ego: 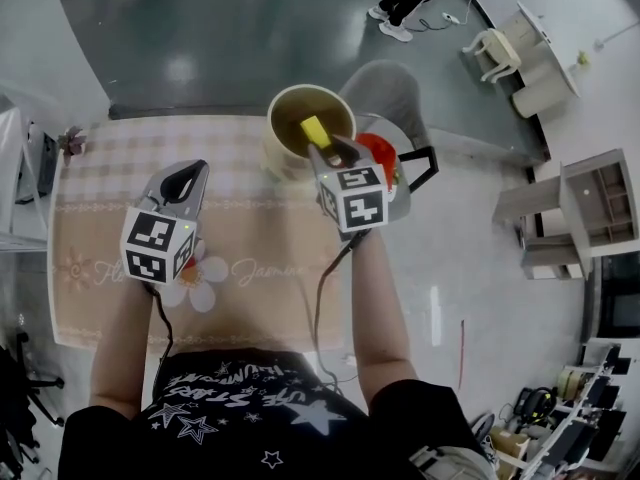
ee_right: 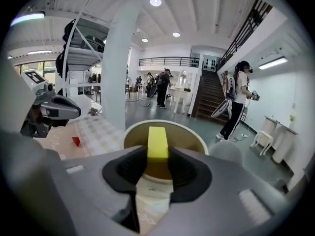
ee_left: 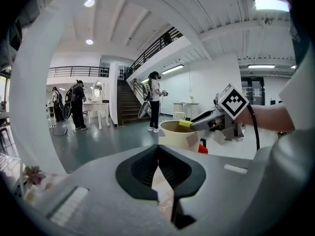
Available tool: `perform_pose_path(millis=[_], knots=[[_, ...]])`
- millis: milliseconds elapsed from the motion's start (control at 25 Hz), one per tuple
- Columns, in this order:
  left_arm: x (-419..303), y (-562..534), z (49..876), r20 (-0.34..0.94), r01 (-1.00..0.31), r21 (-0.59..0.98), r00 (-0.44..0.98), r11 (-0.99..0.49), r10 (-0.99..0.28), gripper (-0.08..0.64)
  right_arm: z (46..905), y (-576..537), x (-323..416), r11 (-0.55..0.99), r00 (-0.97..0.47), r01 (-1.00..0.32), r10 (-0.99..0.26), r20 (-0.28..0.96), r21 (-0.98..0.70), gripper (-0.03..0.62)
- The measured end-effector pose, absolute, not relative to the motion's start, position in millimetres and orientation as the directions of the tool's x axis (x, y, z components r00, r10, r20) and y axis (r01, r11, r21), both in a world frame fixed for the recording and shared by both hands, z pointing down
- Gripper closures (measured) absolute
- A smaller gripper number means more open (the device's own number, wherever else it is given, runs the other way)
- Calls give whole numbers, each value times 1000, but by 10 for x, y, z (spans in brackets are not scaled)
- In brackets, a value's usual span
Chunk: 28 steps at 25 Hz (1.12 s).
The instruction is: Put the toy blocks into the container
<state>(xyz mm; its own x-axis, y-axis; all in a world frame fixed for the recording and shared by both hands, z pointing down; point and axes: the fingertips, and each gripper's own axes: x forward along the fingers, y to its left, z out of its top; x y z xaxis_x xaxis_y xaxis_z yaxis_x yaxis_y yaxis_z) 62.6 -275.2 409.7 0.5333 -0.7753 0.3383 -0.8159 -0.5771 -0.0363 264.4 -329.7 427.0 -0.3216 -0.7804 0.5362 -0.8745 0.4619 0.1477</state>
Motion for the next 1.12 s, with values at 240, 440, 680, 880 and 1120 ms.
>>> perform_pose_path(millis=[240,440,680,880,1120], knots=[[554,-2768,4124,336,-826,-32,522,-563,-784,551,4270,-3339,2587,464,-324,-871,-790,520,162,400],[504,-2743,4094,326,-828,-31,521,-560,-789,549,4242,-3306,2559,458,-321,-874,-794,517,162,390],[402,-2644,4051,318,-834,-22,517,-551,-795,551,4116,-3197,2491,446,-321,-880,-811,490,162,390],[214,-2535,3953,293,-845,-10,508,-534,-810,549,3949,-3072,2368,438,-322,-882,-829,458,172,390],[-96,-2367,3850,268,-861,-10,487,-508,-831,551,3819,-2853,2117,444,-335,-878,-836,434,178,390]])
